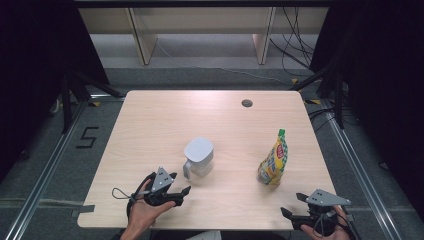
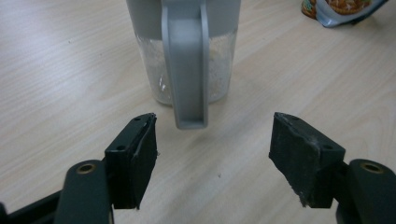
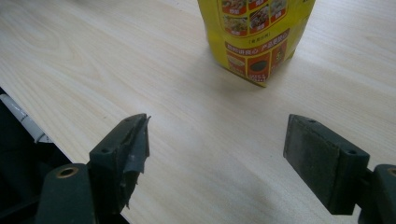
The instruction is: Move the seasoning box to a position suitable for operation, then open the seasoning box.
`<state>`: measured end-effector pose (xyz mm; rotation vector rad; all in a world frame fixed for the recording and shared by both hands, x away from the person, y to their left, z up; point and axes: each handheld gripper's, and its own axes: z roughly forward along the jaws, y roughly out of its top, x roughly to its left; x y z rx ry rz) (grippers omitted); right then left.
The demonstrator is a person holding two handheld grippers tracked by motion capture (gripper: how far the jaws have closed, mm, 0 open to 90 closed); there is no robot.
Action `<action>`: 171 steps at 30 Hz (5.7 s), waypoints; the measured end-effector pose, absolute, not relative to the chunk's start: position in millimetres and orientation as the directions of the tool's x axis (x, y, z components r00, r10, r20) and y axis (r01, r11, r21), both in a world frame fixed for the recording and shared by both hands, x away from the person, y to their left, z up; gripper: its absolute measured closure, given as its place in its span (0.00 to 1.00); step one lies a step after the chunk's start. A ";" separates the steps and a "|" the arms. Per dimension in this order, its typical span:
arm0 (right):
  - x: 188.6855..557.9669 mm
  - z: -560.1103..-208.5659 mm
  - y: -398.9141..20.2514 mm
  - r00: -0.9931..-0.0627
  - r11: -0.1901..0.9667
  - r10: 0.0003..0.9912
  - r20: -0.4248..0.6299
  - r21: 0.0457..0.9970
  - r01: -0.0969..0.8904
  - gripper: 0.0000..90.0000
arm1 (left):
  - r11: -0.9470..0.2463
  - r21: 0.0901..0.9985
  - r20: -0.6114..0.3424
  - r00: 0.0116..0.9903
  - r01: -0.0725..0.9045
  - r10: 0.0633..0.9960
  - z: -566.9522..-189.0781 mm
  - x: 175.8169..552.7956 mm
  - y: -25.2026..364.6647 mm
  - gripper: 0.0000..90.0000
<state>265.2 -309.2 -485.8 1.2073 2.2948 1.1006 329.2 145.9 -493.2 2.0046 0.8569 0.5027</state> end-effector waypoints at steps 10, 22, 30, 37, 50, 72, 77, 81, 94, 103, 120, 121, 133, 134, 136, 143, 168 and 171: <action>268.5 -486.0 -304.1 -0.597 0.341 0.798 0.081 0.756 0.559 0.26 | -0.424 0.859 0.131 0.677 0.287 0.724 -488.5 344.5 126.1 0.48; 271.6 -484.2 -300.9 -0.618 0.367 0.785 0.055 0.762 0.533 0.27 | -0.430 0.862 0.161 0.660 0.268 0.734 -486.2 363.3 121.2 0.70; 272.0 -483.9 -300.4 -0.622 0.374 0.781 0.053 0.758 0.534 0.27 | -0.429 0.863 0.145 0.682 0.267 0.716 -484.9 366.6 124.7 0.73; 271.9 -483.7 -299.9 -0.630 0.373 0.775 0.056 0.764 0.526 0.27 | -0.447 0.848 0.156 0.671 0.285 0.725 -483.8 367.5 136.6 0.73; 273.9 -483.7 -297.6 -0.650 0.399 0.759 0.036 0.764 0.508 0.27 | -0.396 0.861 0.116 0.634 0.320 0.764 -491.1 375.6 155.3 0.76; 277.6 -483.9 -292.9 -0.666 0.406 0.745 0.039 0.766 0.499 0.27 | -0.413 0.864 0.052 0.765 0.288 0.642 -491.2 344.3 133.8 0.77; 277.8 -483.6 -292.6 -0.666 0.405 0.744 0.042 0.765 0.501 0.27 | -0.421 0.862 0.041 0.788 0.283 0.615 -490.7 338.1 127.7 0.77; 277.4 -484.2 -292.3 -0.665 0.405 0.746 0.044 0.762 0.505 0.28 | -0.442 0.856 0.049 0.809 0.268 0.585 -489.8 332.6 122.3 0.77; 280.3 -484.6 -293.4 -0.676 0.414 0.736 0.038 0.764 0.494 0.28 | -0.433 0.862 0.032 0.824 0.263 0.566 -490.4 332.8 120.4 0.77; 281.0 -484.7 -291.4 -0.680 0.412 0.732 0.048 0.763 0.498 0.28 | -0.453 0.846 0.023 0.829 0.282 0.559 -492.8 330.6 121.1 0.69; 279.4 -485.7 -289.0 -0.688 0.406 0.722 0.072 0.761 0.506 0.28 | -0.422 0.859 0.010 0.815 0.290 0.580 -475.9 322.0 127.8 0.33; 279.6 -485.3 -289.3 -0.693 0.419 0.719 0.052 0.763 0.492 0.27 | -0.405 0.866 0.001 0.810 0.292 0.587 -475.7 320.6 126.9 0.33; 279.1 -485.0 -280.6 -0.746 0.430 0.662 0.075 0.778 0.459 0.28 | -0.367 0.898 0.009 0.823 0.243 0.568 -450.6 311.6 131.7 0.55; 278.8 -484.8 -280.3 -0.748 0.434 0.660 0.060 0.783 0.446 0.28 | -0.365 0.898 0.008 0.823 0.244 0.569 -449.2 311.6 132.8 0.58; 276.3 -484.5 -278.7 -0.733 0.409 0.674 0.090 0.781 0.472 0.27 | -0.355 0.905 0.007 0.825 0.236 0.565 -447.1 311.6 133.6 0.67; 278.0 -485.7 -274.7 -0.750 0.430 0.658 0.066 0.785 0.447 0.23 | -0.349 0.912 0.023 0.822 0.216 0.569 -442.8 312.0 131.9 0.95; 279.9 -485.2 -260.3 -0.775 0.457 0.629 0.051 0.782 0.422 0.36 | -0.313 0.920 -0.018 0.823 0.236 0.567 -434.5 327.8 120.6 0.99; 280.4 -484.9 -258.9 -0.780 0.465 0.625 0.036 0.785 0.409 0.38 | -0.321 0.915 -0.020 0.823 0.243 0.568 -436.6 327.7 119.1 0.99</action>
